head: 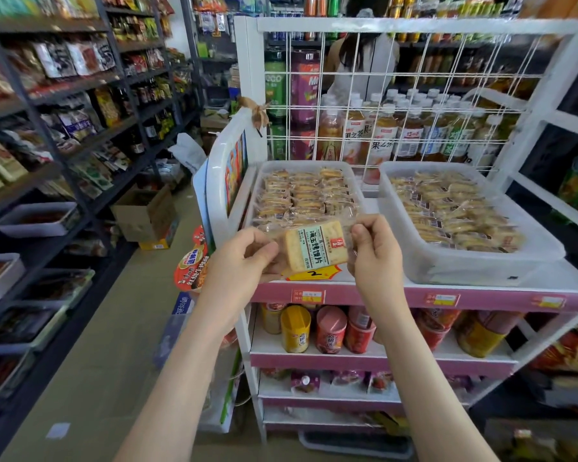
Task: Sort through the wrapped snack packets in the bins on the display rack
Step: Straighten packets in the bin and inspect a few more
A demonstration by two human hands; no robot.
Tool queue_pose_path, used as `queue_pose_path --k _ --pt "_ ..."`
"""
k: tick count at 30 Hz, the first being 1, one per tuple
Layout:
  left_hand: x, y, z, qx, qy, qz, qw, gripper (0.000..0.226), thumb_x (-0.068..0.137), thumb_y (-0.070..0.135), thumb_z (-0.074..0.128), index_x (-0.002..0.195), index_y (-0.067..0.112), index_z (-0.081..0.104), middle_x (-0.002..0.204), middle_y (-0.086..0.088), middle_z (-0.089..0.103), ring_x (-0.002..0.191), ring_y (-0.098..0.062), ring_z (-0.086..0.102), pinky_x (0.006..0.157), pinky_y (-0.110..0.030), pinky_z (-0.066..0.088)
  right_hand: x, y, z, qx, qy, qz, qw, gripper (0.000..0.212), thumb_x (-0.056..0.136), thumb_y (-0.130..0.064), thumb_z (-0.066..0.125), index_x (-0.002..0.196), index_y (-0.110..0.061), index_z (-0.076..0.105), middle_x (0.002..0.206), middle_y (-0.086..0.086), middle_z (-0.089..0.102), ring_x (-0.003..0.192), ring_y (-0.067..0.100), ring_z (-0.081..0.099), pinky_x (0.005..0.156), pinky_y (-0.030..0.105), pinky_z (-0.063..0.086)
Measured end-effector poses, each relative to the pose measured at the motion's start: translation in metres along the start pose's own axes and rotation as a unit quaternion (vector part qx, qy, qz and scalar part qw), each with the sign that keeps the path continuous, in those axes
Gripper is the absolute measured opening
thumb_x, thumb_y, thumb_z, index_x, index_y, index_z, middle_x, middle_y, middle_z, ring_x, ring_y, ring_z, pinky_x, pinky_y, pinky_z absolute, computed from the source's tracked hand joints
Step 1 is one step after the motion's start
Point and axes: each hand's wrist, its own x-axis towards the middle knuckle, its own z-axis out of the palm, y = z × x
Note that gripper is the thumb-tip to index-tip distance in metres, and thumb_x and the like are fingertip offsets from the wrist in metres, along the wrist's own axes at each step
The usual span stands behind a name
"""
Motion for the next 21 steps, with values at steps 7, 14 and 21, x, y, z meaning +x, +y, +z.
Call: queue_pose_path --k 7,14,21 --pt "0.0 0.006 -0.007 0.06 -0.009 0.036 0.998 0.011 0.095 0.009 0.056 0.085 0.013 0.06 0.081 -0.001 0.071 0.072 -0.012 0.071 0.075 -0.041 0.06 -0.001 -0.001 -0.005 -0.008 -0.029 0.012 0.999 0.025 0.101 -0.008 0.042 0.082 -0.022 0.052 0.063 -0.002 0.047 0.054 0.011 0.04 0.048 0.022 0.036" --pt "0.0 0.008 -0.013 0.078 -0.021 0.042 0.996 0.012 0.096 0.009 0.055 0.084 0.011 0.057 0.079 -0.002 0.066 0.063 -0.013 0.068 0.062 -0.033 0.06 -0.001 -0.004 -0.009 0.021 -0.057 0.028 0.998 0.023 0.1 -0.003 0.042 0.084 -0.015 0.055 0.061 0.006 0.048 0.052 0.013 0.043 0.05 0.025 0.041" --pt "-0.009 0.016 0.001 0.113 0.029 0.051 0.992 0.021 0.097 0.025 0.054 0.117 0.019 0.056 0.109 0.006 0.065 0.094 -0.008 0.065 0.079 -0.028 0.056 0.0 -0.022 -0.015 0.048 -0.059 0.005 0.997 0.024 0.1 -0.003 0.042 0.084 -0.016 0.054 0.056 -0.01 0.05 0.049 0.01 0.042 0.049 0.025 0.038"
